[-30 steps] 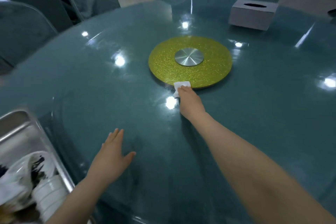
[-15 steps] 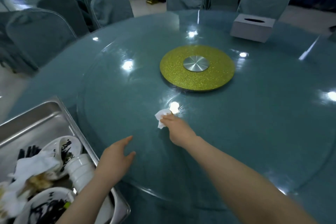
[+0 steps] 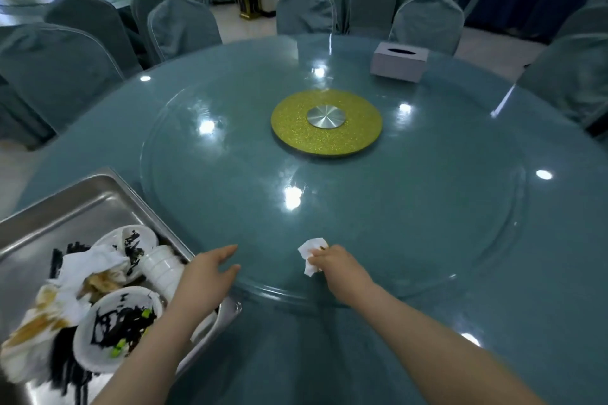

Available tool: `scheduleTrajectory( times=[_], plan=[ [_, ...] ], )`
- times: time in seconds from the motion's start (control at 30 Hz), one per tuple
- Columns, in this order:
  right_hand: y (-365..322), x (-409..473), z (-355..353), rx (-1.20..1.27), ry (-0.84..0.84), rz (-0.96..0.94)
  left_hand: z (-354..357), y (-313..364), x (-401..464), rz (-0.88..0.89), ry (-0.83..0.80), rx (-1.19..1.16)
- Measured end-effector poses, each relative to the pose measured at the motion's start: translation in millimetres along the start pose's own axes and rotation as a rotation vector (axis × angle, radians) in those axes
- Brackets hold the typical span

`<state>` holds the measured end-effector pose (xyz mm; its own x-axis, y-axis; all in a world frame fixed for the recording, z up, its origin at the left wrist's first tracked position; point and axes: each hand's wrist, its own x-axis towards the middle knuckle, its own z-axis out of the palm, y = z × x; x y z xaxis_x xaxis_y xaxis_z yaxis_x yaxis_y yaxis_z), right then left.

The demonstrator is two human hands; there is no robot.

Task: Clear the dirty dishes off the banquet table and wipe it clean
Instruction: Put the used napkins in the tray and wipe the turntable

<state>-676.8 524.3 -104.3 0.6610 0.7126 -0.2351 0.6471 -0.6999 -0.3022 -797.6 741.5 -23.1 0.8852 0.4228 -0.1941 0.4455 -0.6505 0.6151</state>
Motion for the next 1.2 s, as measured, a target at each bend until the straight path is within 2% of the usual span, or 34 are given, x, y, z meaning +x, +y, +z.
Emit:
scheduleTrajectory(
  times=[0.2, 0.37, 0.53, 0.73, 0.97, 1.2],
  plan=[
    [19, -44, 1, -0.011, -0.060, 0.117, -3, -8, -23, -0.032, 0.010, -0.069],
    [26, -63, -12, 0.031, -0.102, 0.313, -13, -14, -33, -0.049, 0.034, -0.147],
    [31, -72, -26, 0.120, 0.063, 0.448, -17, -19, -39, -0.058, 0.036, -0.180],
    [3, -60, -41, 0.161, 0.134, 0.334, -19, -26, -46, -0.067, 0.033, -0.236],
    [-42, -31, -52, 0.218, 0.323, 0.223, -39, -53, -61, -0.112, 0.100, -0.302],
    [-106, 7, -48, 0.299, 0.310, 0.097, -70, -99, -83, -0.206, 0.257, -0.325]
  ],
)
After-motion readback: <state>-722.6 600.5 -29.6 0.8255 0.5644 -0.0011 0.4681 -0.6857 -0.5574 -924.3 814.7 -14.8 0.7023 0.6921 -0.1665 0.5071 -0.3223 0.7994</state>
